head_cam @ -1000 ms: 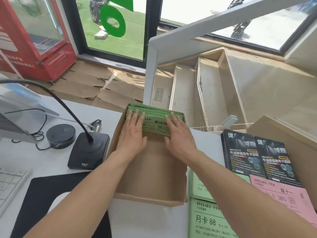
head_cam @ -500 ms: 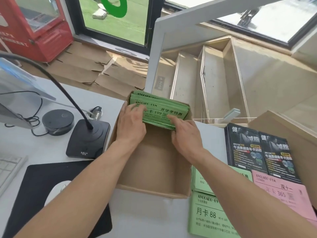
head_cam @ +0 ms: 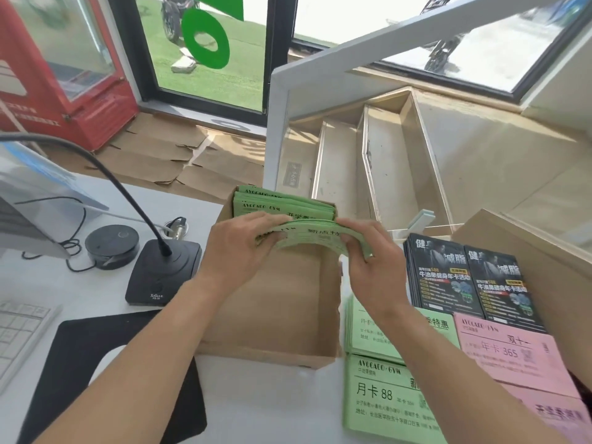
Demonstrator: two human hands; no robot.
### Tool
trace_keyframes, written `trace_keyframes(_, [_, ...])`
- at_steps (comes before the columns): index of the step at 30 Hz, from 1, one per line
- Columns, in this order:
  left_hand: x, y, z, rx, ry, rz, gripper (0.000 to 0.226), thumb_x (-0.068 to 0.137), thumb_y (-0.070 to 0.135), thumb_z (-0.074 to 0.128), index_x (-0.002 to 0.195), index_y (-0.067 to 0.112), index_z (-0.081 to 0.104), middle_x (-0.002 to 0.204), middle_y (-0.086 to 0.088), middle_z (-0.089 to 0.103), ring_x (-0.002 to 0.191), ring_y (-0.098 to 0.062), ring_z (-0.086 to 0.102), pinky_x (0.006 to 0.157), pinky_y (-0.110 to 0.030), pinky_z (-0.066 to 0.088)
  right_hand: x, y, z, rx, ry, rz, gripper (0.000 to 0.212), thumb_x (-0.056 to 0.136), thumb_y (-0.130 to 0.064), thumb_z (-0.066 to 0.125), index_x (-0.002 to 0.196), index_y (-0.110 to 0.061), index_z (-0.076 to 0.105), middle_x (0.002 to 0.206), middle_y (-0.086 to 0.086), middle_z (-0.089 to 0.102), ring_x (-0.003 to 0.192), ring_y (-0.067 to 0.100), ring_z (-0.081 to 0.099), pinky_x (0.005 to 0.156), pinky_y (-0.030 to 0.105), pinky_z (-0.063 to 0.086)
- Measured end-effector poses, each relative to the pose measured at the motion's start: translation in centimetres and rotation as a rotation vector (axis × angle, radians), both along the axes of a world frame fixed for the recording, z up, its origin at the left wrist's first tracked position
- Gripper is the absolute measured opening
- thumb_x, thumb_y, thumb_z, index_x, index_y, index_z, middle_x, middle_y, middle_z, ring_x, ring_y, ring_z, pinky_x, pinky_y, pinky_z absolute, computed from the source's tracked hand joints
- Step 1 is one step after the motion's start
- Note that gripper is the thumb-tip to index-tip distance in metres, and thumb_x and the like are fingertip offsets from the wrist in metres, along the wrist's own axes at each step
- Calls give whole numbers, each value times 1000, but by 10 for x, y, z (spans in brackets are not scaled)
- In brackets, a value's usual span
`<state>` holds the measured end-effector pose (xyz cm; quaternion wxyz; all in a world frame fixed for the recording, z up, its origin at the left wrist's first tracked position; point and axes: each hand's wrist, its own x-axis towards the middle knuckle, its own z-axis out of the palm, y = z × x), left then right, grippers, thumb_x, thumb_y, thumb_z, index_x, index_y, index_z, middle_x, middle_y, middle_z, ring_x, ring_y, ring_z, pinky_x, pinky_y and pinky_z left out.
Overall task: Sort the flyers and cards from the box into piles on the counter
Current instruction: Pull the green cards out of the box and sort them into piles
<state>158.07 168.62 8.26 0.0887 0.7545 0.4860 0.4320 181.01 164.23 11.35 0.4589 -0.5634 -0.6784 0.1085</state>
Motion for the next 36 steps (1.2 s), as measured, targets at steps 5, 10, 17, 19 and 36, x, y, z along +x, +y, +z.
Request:
trace_keyframes(5, [27,-84,28,-37,-124,-190,26,88,40,72,112,30,77,104,18,75,86,0,70,64,-29,58,59,-85,22,-46,70,141,39,89,6,67,116,-22,71,102,-9,67,98,15,65,72,28,56])
trace_keyframes(10, [75,-152,4,-99,-103,-338,23,89,35,74,112,31,75,103,17,75,81,4,68,59,-22,56,113,-164,2,-210,146,103,43,85,1,70,109,-35,73,101,-13,69,97,10,65,61,11,49])
trace_keyframes(17, [111,-209,-44,-246,-16,-374,22,90,42,72,110,34,73,102,21,74,83,4,70,65,-22,57,151,-241,-45,-428,143,83,44,87,1,72,102,-40,70,102,-17,69,100,6,64,69,16,49])
trace_keyframes(19, [115,-224,-52,-274,0,-359,21,90,43,72,108,33,73,101,21,74,84,7,69,63,-19,57,157,-254,-53,-451,141,96,43,87,3,71,102,-37,71,101,-18,69,101,3,63,77,10,46])
trace_keyframes(36, [125,-273,-66,-881,-373,-5,61,86,10,78,127,49,53,100,23,73,91,-10,69,77,-21,54,169,-282,-87,-534,178,-88,52,89,-21,74,123,-53,51,101,-26,66,88,1,64,72,20,55])
